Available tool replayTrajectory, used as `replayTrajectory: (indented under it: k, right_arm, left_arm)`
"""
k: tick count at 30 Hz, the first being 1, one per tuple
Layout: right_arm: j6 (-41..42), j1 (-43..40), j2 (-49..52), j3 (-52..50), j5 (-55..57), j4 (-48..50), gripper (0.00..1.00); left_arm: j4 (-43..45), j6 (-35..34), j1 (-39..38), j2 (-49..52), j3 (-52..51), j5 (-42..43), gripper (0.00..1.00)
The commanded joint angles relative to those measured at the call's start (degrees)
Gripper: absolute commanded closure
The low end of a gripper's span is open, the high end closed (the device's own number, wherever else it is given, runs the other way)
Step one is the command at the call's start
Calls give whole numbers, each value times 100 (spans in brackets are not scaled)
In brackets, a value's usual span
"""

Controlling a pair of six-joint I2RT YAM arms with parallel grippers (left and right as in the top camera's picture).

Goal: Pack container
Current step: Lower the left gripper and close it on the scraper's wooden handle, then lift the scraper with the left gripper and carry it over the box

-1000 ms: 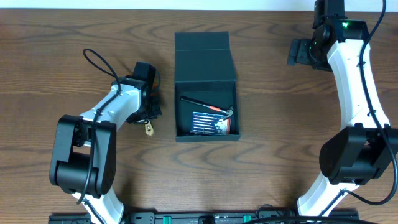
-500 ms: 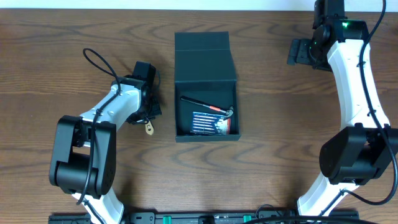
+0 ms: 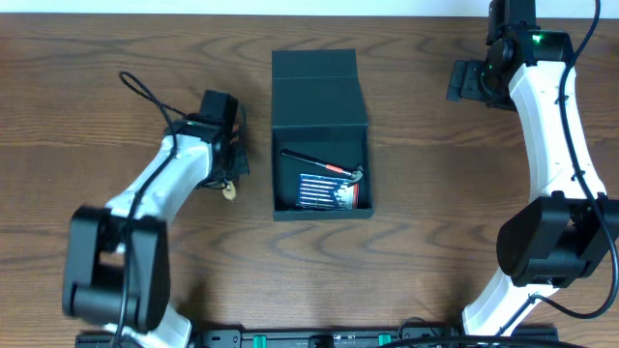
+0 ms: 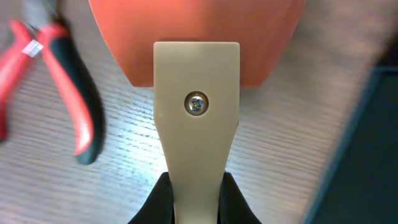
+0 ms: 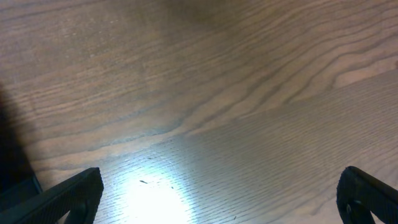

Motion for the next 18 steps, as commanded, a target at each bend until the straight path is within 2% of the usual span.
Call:
replayTrajectory:
  k: [1,11,18]
  right_arm:
    - [107,-22,-79,118,55,-9,1]
    - [107,-22,-79,118,55,-7,1]
    - [107,-22,-79,118,55,-7,1]
  left_arm:
    - [2,181,15,-562,-11,-42,94]
    - [0,348,13,-1639,-11,-7,94]
    - [85,1685,13,-2201,-11,872,94]
